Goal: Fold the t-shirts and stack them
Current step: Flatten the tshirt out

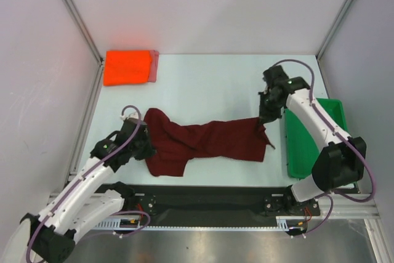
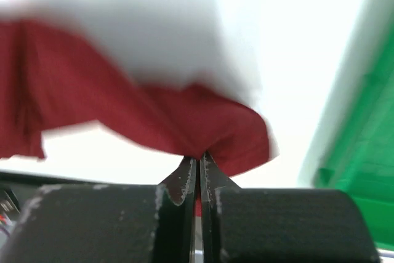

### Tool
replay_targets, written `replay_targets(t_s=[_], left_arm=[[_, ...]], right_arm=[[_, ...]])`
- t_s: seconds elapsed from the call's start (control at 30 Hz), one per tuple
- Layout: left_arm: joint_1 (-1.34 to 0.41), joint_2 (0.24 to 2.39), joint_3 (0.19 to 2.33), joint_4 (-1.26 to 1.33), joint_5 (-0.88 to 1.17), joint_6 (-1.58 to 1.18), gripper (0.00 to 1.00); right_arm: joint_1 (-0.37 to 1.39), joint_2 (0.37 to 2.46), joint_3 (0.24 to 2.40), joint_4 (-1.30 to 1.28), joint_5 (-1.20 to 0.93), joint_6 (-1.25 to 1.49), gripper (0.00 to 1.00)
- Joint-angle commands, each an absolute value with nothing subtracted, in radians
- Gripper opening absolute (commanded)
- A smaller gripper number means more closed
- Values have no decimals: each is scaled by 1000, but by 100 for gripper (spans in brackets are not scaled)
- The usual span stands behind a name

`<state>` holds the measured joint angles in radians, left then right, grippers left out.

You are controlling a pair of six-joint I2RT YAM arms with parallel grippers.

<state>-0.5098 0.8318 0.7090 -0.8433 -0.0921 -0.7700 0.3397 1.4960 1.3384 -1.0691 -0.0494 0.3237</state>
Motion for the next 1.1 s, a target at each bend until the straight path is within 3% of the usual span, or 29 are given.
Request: replay_targets(t_s=[0.0,0.07,0.17,0.23,0.33,0.47,0.53,0.67,1.07], left_arm=[[-483,792,741,-996,-184,-775,0],[-482,817,727,-989,-166,-775,0],[-480,851,713,-963,-129,-775,0],[-482,870,724,-950,-121,-772,1],[-482,874,742,-931,-126,-767,13],[-482,873,736,-924,-109,-775,26],[-482,867,710,-911,-86,-776,39],[-482,871,669,-902,-48,-778,47],[-483,865,560,-940,-18,-909,49]], right_arm=[[215,1584,1413,-1063,-57,265,6],[193,1655,1434,-1008,-66,261,30],[196,1808,1557,-1056,-28,242,47],[221,1821,1615,-1092,-2,224,53],[253,1737,1522,-1111,63,241,59],[287,1480,1294,-1082,16,336,60],[290,1402,1147,-1052,-41,398,58],[296,1301,976,-956,-152,454,55],[347,1312,956,-910,-173,457,54]])
